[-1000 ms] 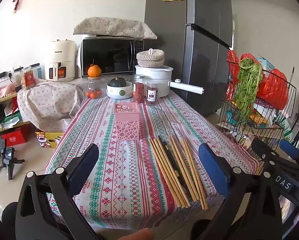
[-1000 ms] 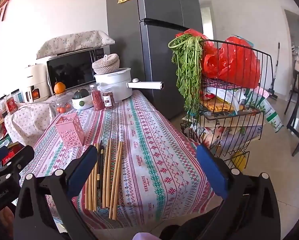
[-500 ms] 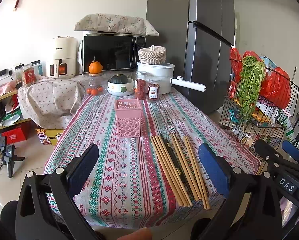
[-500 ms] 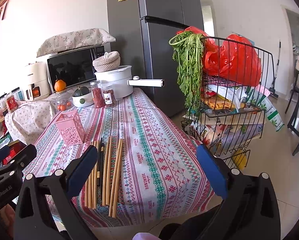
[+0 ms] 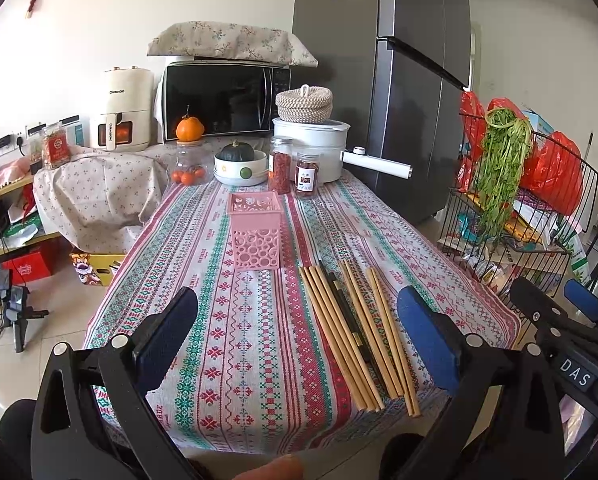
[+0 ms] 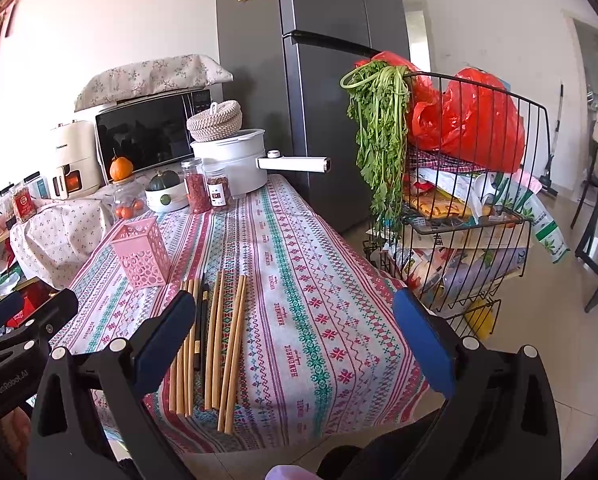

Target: Organize utensils

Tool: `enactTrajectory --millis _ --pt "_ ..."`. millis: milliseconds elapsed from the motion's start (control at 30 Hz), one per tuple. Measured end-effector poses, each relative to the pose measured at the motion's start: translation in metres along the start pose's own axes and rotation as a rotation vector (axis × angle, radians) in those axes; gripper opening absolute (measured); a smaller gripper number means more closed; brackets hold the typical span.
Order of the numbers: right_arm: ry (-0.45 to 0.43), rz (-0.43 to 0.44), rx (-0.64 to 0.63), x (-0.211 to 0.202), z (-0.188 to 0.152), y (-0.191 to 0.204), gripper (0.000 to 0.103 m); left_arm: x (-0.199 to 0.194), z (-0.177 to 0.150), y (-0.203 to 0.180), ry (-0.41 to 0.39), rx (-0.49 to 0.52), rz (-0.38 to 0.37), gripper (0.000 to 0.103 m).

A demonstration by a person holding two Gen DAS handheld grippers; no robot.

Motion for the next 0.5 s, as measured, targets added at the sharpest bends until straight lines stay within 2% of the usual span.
enactTrajectory --millis 500 --pt "0.007 -0.002 -0.009 0.0006 0.0002 0.0009 0.096 0.0004 0.0003 -0.0024 0.002 -0.005 -0.004 0.096"
Point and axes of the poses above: each gripper's, at about its wrist camera, not at the fingertips, and x roughly the way its jaws point, y to its left, z to its top, the point moved 2 cm from there along x, roughly the way its jaws point, and after that the axes turned 10 degrees about -z, right-handed, at the moved point
